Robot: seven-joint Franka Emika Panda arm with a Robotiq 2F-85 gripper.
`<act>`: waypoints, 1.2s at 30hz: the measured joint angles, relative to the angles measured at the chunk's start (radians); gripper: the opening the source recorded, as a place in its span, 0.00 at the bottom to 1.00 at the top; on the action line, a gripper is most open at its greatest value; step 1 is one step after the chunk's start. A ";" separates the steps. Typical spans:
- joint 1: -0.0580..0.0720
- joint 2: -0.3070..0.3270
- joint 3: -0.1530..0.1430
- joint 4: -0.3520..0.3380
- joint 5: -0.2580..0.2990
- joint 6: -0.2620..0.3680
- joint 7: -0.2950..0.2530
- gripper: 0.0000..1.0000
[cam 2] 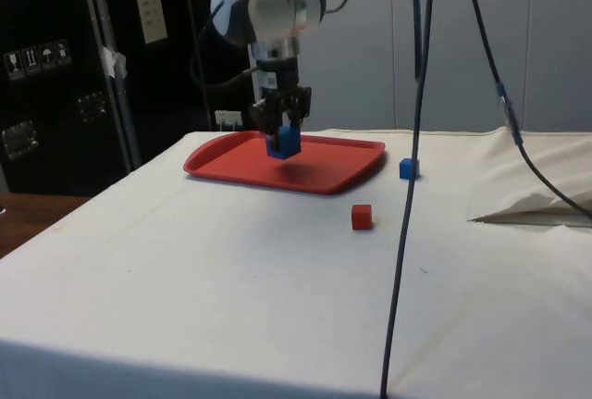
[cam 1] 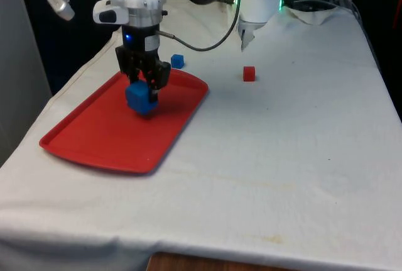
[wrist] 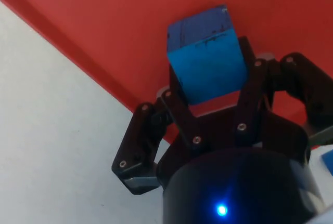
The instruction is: Pick up the largest block and place it onto the tray.
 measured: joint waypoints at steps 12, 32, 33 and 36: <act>-0.004 0.040 -0.001 0.000 0.087 0.004 -0.053 0.00; -0.003 0.045 -0.003 0.001 0.098 0.003 -0.061 0.45; -0.003 0.045 -0.003 0.001 0.098 0.003 -0.061 0.65; -0.003 0.045 -0.004 0.001 0.098 0.003 -0.061 0.98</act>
